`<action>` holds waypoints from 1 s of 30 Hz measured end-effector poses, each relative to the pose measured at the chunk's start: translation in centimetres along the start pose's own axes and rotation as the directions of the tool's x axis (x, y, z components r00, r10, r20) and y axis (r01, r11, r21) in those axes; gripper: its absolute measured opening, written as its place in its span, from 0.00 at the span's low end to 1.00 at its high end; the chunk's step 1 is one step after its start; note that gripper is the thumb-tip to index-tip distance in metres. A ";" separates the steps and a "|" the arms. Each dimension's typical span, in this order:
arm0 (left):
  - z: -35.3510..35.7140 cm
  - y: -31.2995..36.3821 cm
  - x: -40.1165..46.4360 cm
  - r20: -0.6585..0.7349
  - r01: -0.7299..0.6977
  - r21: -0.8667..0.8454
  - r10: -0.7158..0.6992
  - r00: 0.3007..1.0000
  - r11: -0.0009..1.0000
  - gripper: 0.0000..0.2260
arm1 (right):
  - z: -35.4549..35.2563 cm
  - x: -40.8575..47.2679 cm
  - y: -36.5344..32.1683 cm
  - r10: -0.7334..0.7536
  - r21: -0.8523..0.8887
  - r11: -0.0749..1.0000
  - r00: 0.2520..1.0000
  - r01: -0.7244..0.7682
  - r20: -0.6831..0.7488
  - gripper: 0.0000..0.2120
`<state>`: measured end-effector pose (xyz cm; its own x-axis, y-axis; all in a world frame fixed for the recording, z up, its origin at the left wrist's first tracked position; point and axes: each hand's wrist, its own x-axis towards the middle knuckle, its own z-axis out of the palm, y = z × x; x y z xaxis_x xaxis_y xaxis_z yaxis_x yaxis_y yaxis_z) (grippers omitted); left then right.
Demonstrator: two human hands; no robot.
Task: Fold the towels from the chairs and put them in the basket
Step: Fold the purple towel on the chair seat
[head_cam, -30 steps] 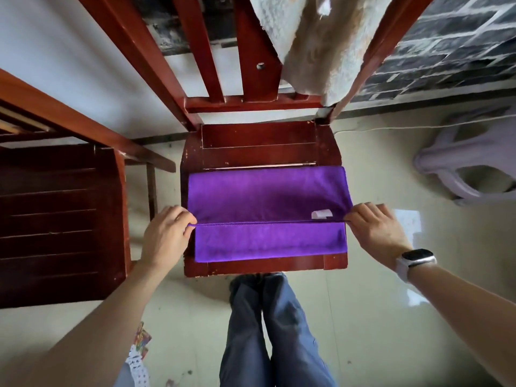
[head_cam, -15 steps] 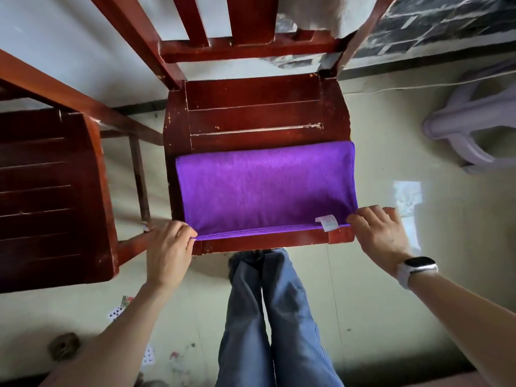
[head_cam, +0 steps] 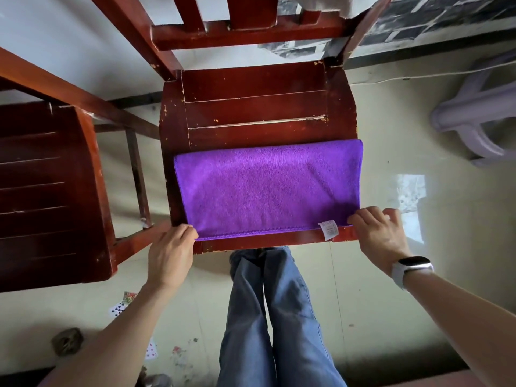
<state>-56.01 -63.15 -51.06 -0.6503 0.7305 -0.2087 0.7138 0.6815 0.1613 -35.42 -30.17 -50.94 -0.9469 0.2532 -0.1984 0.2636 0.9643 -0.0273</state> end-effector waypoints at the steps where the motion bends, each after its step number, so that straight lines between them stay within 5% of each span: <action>1: -0.2 0.0 0.2 -0.024 0.026 -0.021 -0.026 0.999 0.999 0.07 | -0.2 0.1 0.1 0.015 0.020 1.000 1.000 -0.014 -0.022 0.12; 9: -1.1 -0.3 -1.2 -0.060 -0.007 -0.029 0.005 0.998 1.000 0.09 | -0.7 -1.3 0.5 -0.070 0.017 0.997 0.995 0.071 -0.076 0.14; 20: 0.1 0.8 -1.9 0.045 0.048 0.059 -0.050 0.998 0.997 0.04 | -0.2 -1.0 -0.7 0.073 0.021 0.997 0.996 -0.074 0.044 0.10; 25: -0.5 3.3 0.8 -0.042 0.077 -0.047 -0.079 0.996 0.996 0.12 | -1.2 1.1 -3.0 0.007 0.141 0.990 0.999 -0.002 -0.040 0.12; 30: 1.3 6.4 5.6 0.058 0.023 0.012 -0.023 0.998 1.000 0.22 | -0.2 6.5 -7.6 -0.058 0.097 0.994 0.998 0.054 0.031 0.22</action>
<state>-54.72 -54.71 -52.43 -0.6505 0.7105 -0.2684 0.7020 0.6973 0.1444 -43.65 -35.86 -51.80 -0.9543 0.1946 -0.2269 0.2284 0.9644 -0.1332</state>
